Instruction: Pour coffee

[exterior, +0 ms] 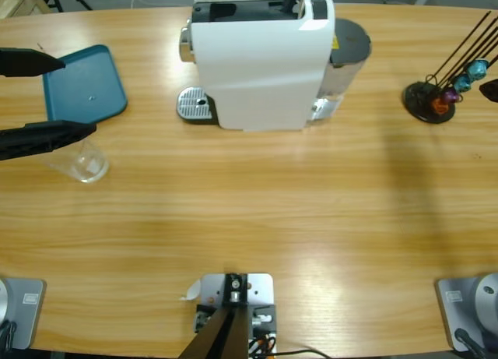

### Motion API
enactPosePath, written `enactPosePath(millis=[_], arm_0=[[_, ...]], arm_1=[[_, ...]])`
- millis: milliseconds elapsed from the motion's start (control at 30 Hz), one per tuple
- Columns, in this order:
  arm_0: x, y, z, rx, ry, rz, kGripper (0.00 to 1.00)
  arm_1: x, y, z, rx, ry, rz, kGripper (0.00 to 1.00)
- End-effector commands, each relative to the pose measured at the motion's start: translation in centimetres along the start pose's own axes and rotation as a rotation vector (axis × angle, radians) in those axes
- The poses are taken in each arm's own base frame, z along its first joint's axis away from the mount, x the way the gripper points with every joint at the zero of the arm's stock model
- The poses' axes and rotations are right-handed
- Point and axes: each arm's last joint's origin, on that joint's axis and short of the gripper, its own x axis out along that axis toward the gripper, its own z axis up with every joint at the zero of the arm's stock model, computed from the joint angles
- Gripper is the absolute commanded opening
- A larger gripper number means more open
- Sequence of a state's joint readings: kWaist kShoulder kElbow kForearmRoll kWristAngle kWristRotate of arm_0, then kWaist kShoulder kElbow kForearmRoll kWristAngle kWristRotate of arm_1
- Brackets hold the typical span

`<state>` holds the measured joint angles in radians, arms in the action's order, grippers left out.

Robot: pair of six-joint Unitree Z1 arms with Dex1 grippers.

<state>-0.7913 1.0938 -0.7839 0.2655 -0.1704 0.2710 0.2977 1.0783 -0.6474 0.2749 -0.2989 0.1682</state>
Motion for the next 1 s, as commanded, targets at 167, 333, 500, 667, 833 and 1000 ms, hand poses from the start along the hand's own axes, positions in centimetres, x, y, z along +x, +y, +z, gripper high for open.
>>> enactPosePath(millis=[167,333,500,667,833,1000], arm_0=[[-0.3,-0.1,-1.0,-0.032,0.025,0.016,0.968],[0.1,0.1,-0.7,-0.035,0.031,0.016,0.968],[0.6,0.2,-0.4,-0.037,0.032,0.015,0.968],[0.9,0.3,-0.5,-0.045,0.042,0.011,0.968],[1.0,0.3,-0.5,-0.046,0.041,0.005,0.968],[1.2,0.2,-0.5,-0.053,0.046,-0.002,0.968]], arm_1=[[5.5,-0.4,-2.7,0.115,-0.027,0.0,0.595],[7.1,-1.2,-3.2,0.166,-0.05,0.022,0.438],[8.2,-1.0,-3.3,0.184,-0.051,0.036,0.425],[8.3,-1.2,-3.0,0.195,-0.069,0.028,0.338],[8.1,-1.3,-2.5,0.209,-0.105,0.013,0.165],[7.6,-1.5,-2.2,0.22,-0.129,0.006,0.131]])
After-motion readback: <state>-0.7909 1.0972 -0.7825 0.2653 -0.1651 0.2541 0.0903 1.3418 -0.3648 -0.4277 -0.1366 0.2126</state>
